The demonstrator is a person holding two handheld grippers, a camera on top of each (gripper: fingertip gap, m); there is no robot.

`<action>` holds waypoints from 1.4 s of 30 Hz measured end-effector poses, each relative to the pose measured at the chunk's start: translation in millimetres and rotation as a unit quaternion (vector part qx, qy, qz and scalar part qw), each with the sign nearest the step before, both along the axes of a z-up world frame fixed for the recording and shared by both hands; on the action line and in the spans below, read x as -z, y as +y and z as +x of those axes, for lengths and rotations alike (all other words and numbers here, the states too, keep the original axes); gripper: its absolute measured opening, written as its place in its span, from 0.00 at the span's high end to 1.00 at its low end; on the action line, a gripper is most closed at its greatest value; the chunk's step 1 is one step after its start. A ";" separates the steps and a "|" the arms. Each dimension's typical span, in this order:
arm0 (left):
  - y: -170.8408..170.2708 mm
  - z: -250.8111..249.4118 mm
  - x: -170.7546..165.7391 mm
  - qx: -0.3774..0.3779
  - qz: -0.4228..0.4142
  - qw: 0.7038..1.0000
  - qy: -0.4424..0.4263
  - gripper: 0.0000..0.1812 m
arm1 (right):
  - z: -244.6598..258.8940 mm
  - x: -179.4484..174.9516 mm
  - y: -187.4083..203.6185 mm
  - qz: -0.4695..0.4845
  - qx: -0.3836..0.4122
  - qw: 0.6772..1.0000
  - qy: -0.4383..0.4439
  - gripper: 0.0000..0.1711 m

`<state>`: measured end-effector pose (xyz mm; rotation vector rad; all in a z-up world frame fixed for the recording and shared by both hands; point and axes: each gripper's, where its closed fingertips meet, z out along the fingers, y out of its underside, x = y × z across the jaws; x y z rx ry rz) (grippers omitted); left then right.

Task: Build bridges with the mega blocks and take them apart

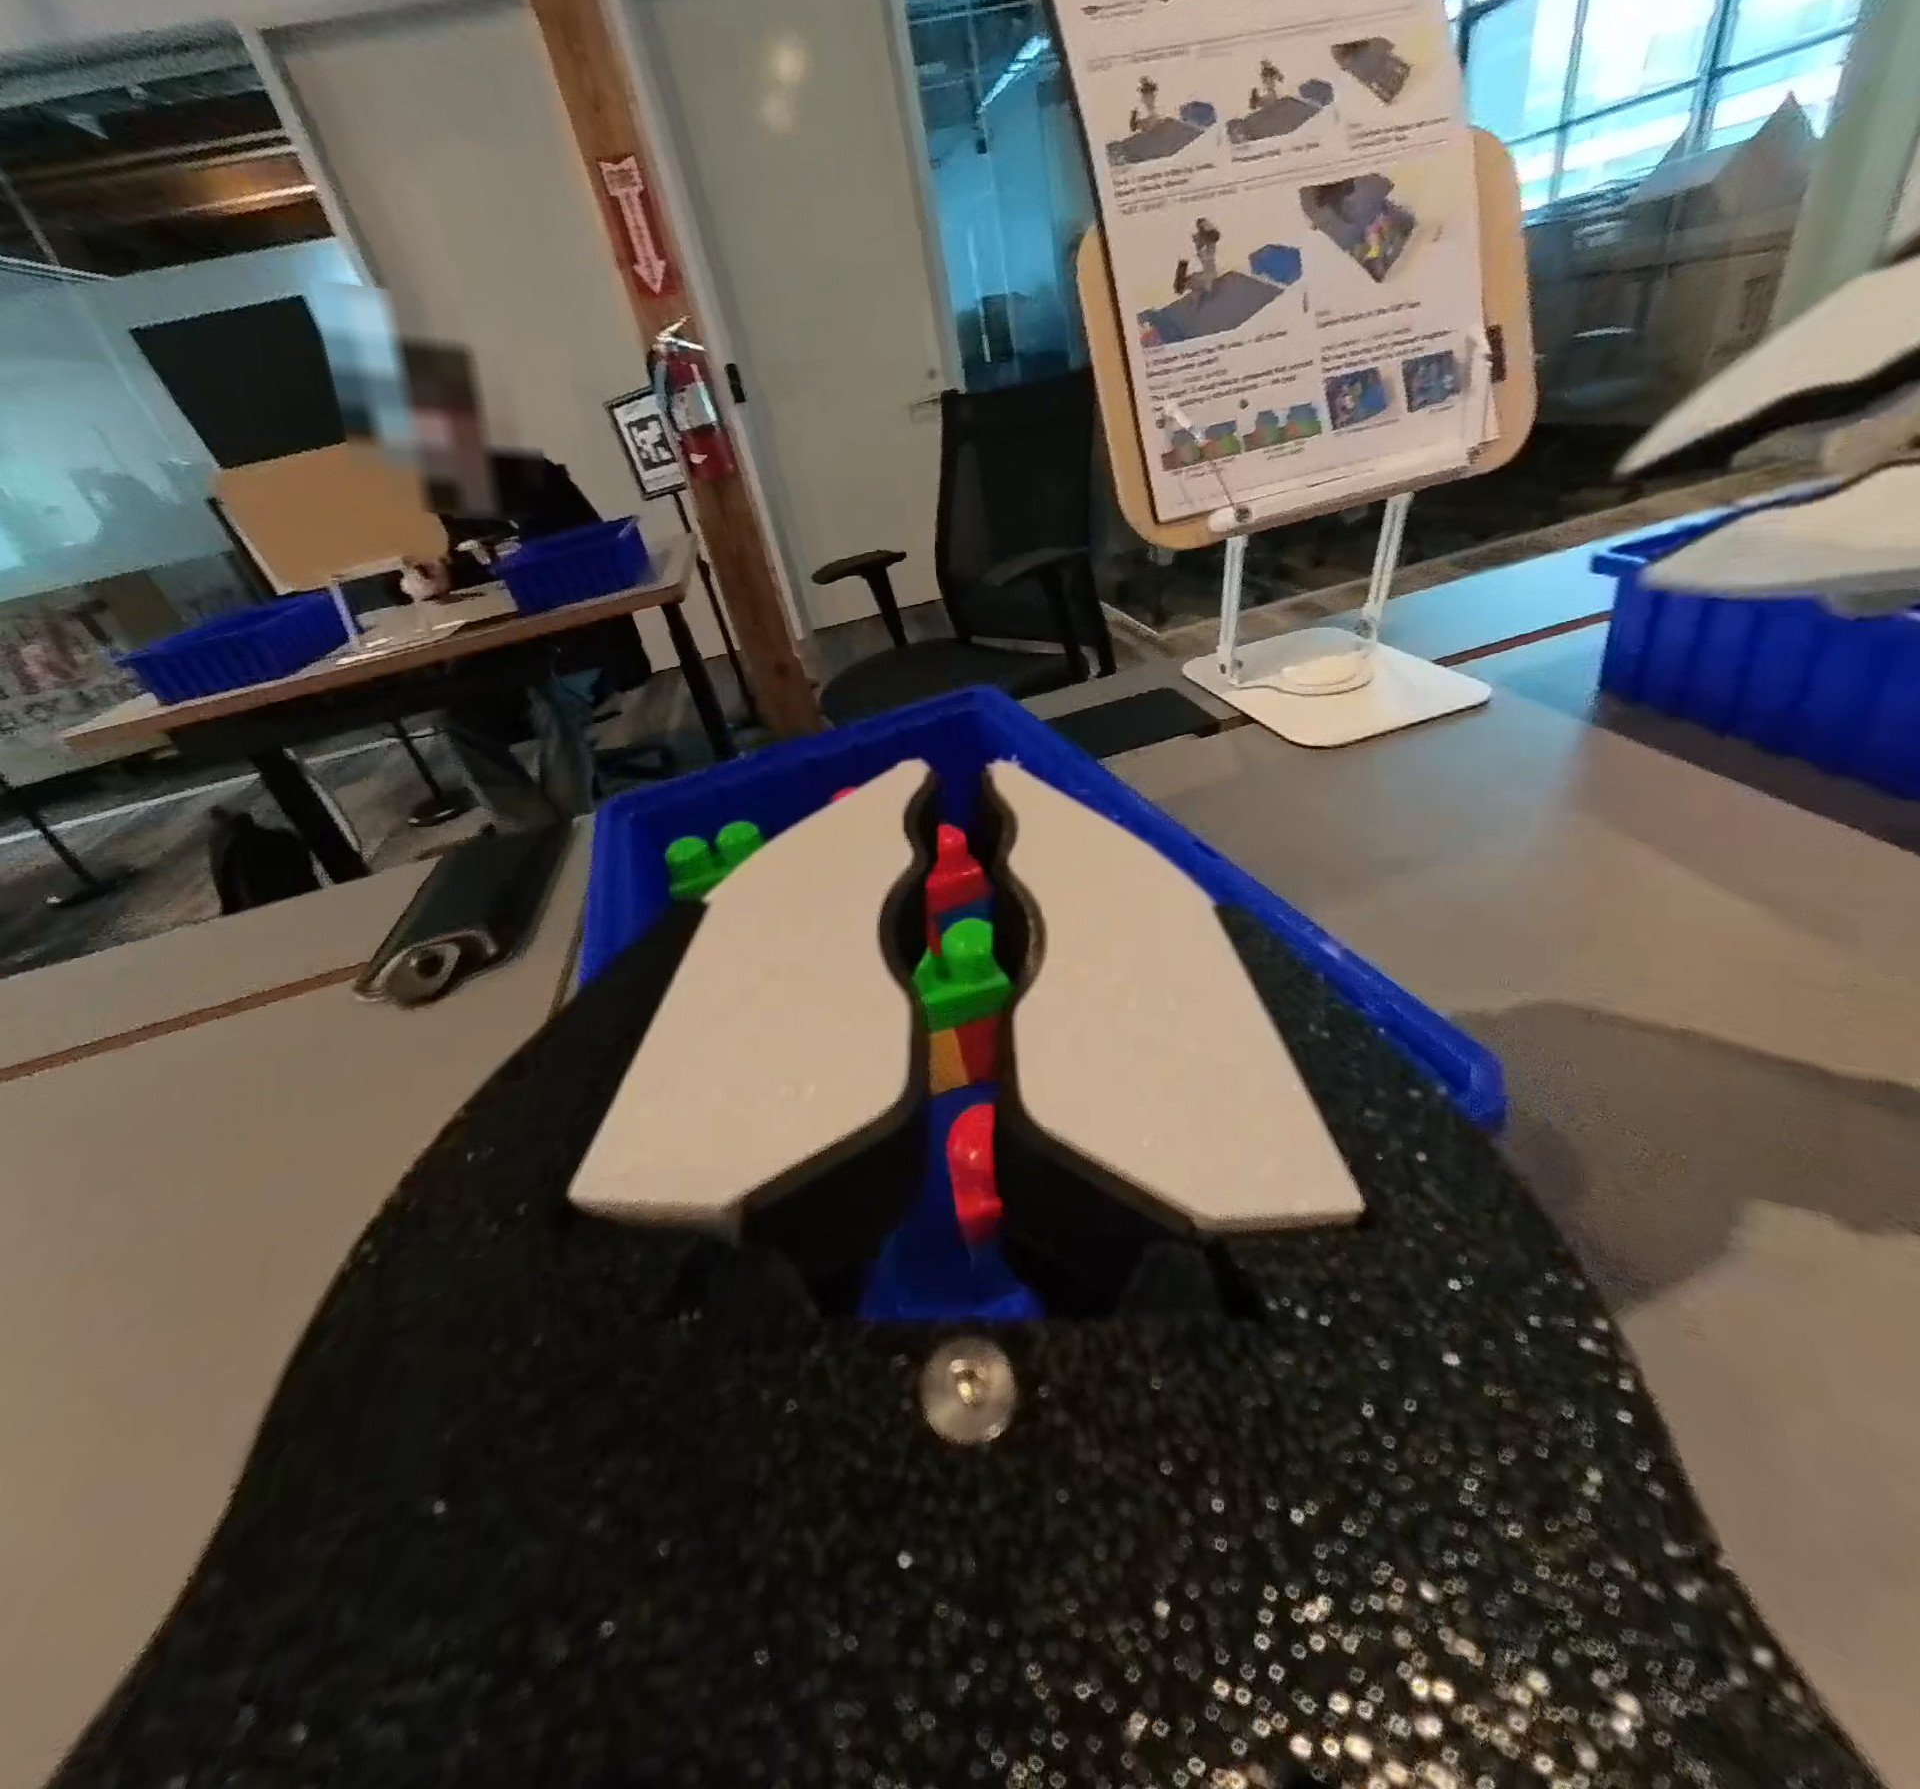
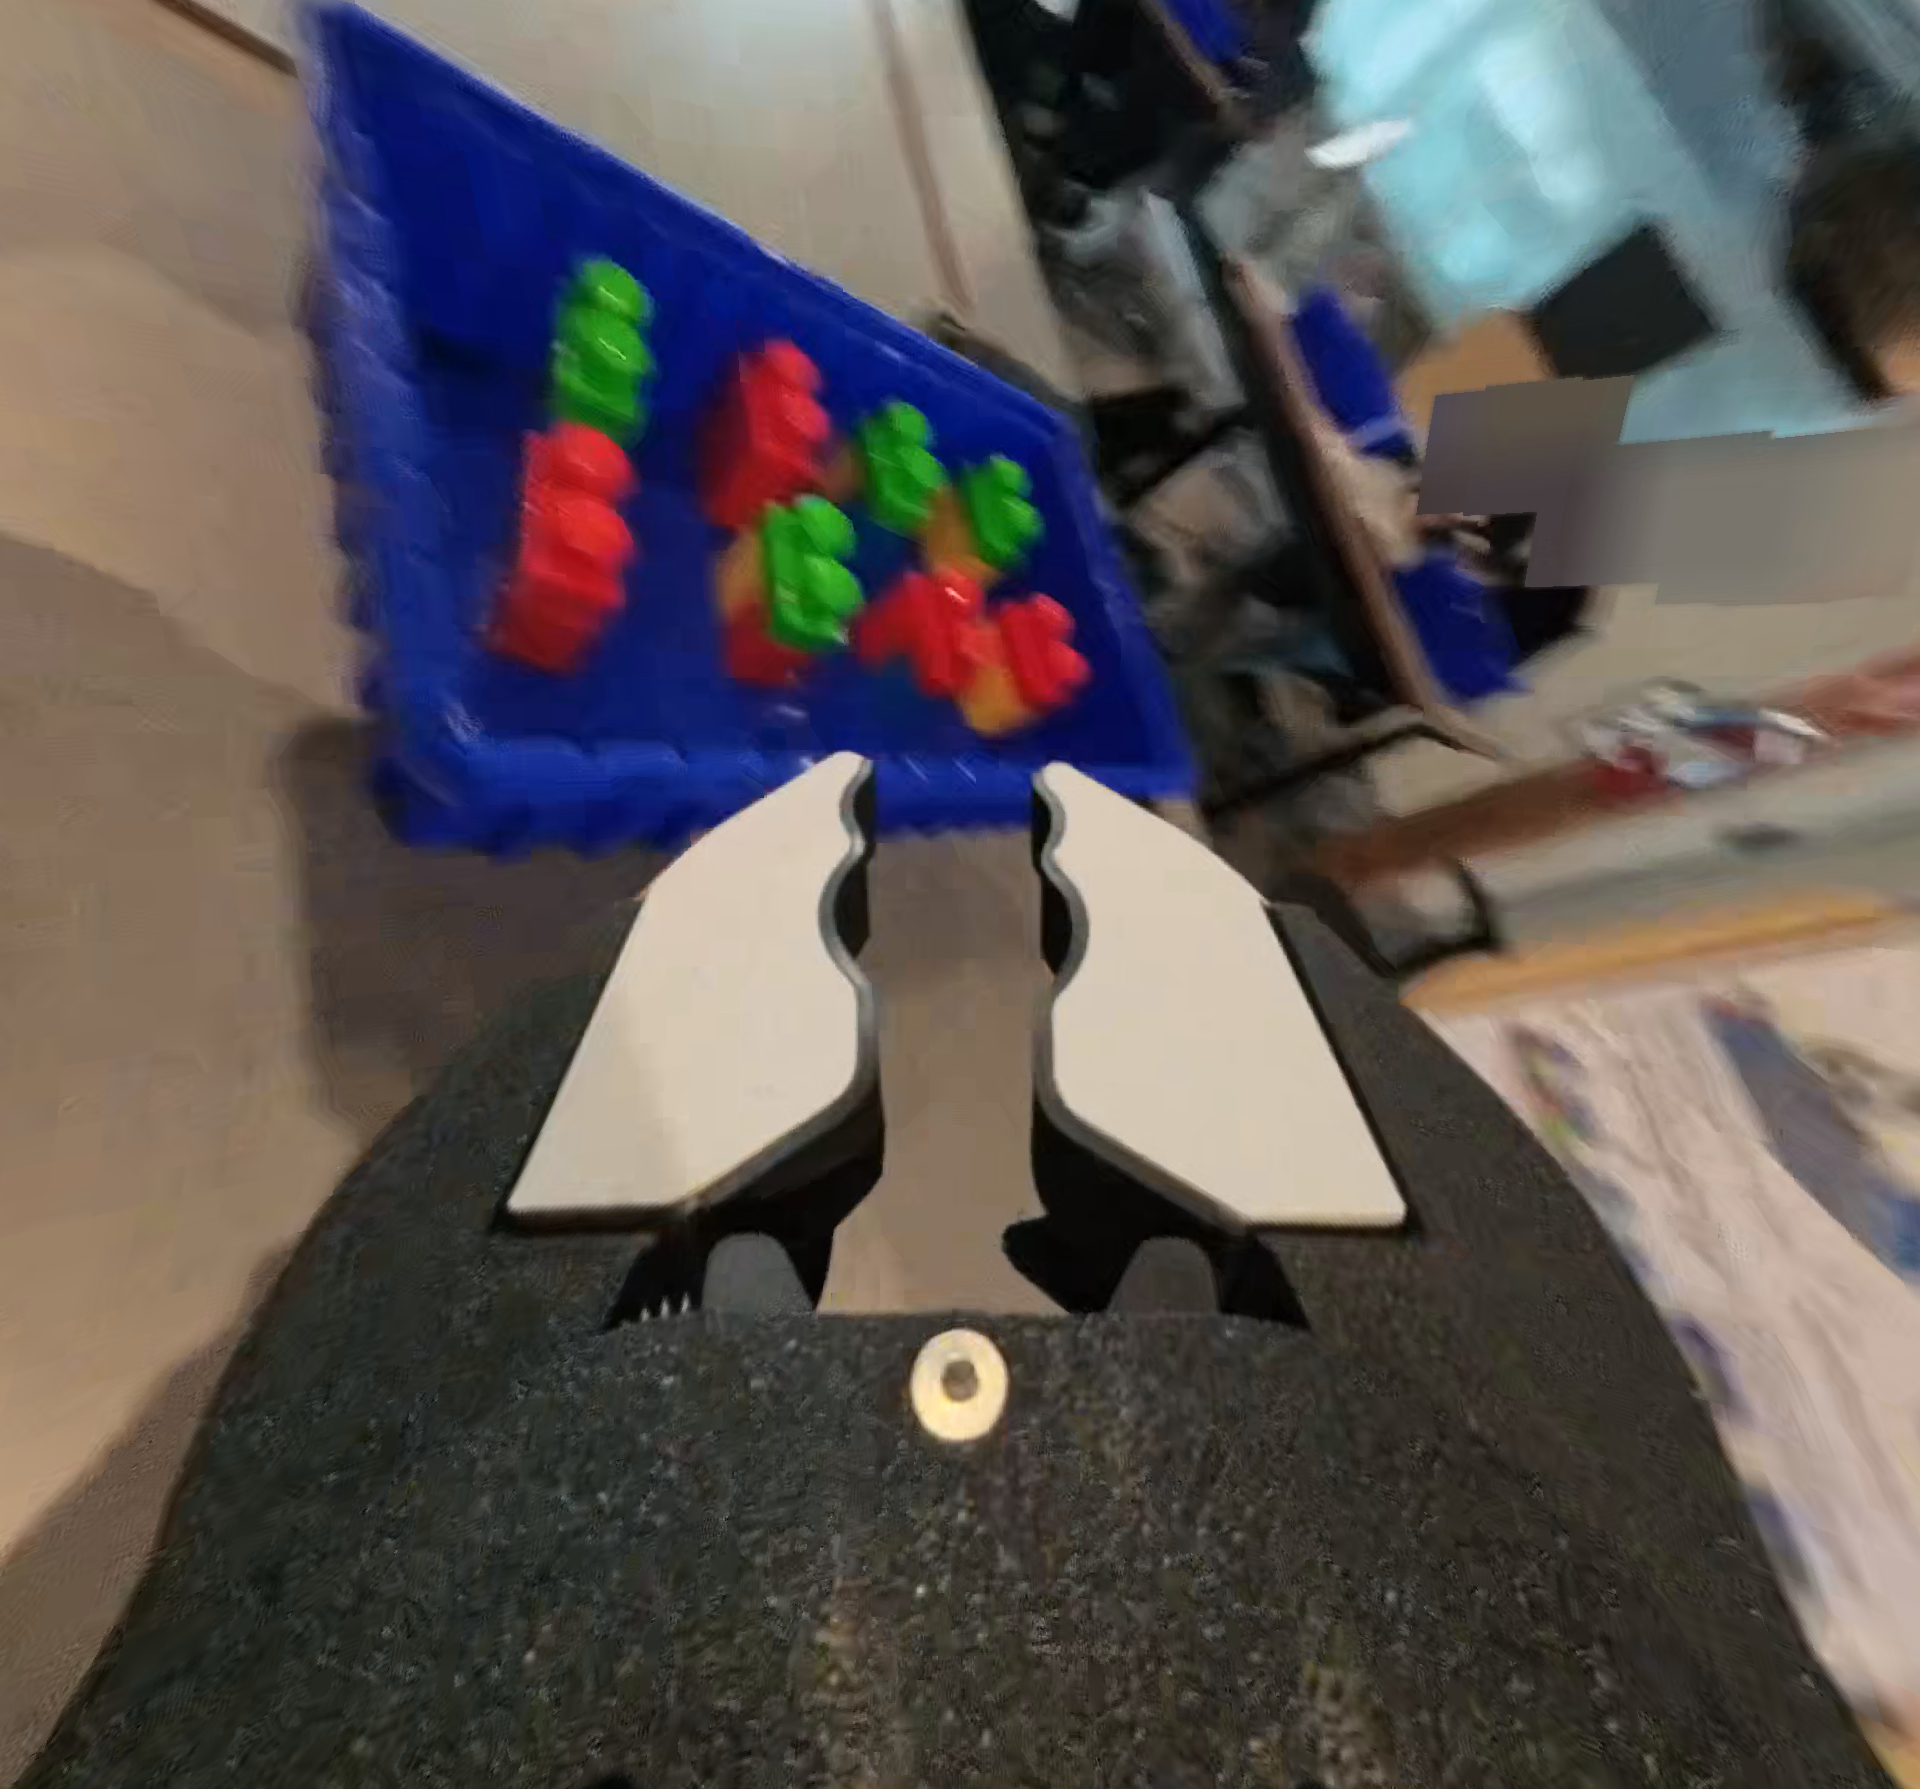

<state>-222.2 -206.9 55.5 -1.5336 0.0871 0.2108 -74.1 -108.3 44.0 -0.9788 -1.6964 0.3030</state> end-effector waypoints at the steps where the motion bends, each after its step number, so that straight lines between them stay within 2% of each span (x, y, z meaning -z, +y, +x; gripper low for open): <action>1: 2.6 -1.2 4.2 0.000 -0.007 1.000 0.000 0.96 | -20.4 6.4 -7.9 -0.030 -0.026 0.999 -0.027 0.81; 4: 4.1 -10.9 20.6 -0.019 -0.011 1.000 0.020 0.96 | -69.7 40.9 -20.4 -0.100 -0.070 0.984 -0.133 0.78; 8: -6.9 -36.0 13.7 -0.085 0.012 0.996 0.023 0.96 | -114.0 80.6 -38.0 -0.151 -0.139 0.955 -0.215 0.77; 11: -11.1 -44.4 8.8 -0.097 0.045 0.994 0.015 0.96 | -131.1 103.2 -50.6 -0.235 -0.165 0.918 -0.274 0.67; 13: -9.6 -50.9 4.1 -0.106 0.087 0.991 0.006 0.96 | -141.0 120.8 -52.0 -0.275 -0.146 0.898 -0.310 0.57; 15: -4.1 -54.9 2.1 -0.102 0.142 0.984 -0.017 0.96 | -147.5 140.7 -46.4 -0.257 -0.131 0.898 -0.331 0.56; 18: 11.3 -56.1 11.5 -0.081 0.163 0.982 -0.058 0.96 | -152.3 159.2 -41.1 -0.215 -0.132 0.899 -0.358 0.59; 20: 19.8 -52.9 15.6 -0.071 0.159 0.983 -0.061 0.96 | -158.3 158.2 -43.7 -0.214 -0.150 0.904 -0.339 0.65; 23: 26.0 -48.2 19.6 -0.074 0.140 0.987 -0.041 0.98 | -165.1 156.3 -55.8 -0.237 -0.180 0.899 -0.320 0.67; 28: 23.7 -48.7 17.3 -0.097 0.142 0.985 0.003 0.99 | -187.2 148.7 -48.2 -0.194 -0.207 0.928 -0.243 0.68; 32: 25.4 -51.7 21.3 -0.100 0.127 0.987 0.005 0.99 | -193.6 133.4 -61.8 -0.223 -0.265 0.921 -0.176 0.73; 35: 23.6 -54.9 20.3 -0.101 0.132 0.986 0.001 0.99 | -197.3 129.8 -57.6 -0.198 -0.259 0.933 -0.151 0.73; 39: 22.8 -59.9 20.9 -0.107 0.138 0.985 -0.002 0.99 | -202.8 110.3 -55.7 -0.187 -0.263 0.943 -0.082 0.77; 42: 25.3 -60.5 23.5 -0.107 0.131 0.986 -0.003 0.99 | -207.9 90.4 -49.5 -0.192 -0.254 0.948 -0.012 0.76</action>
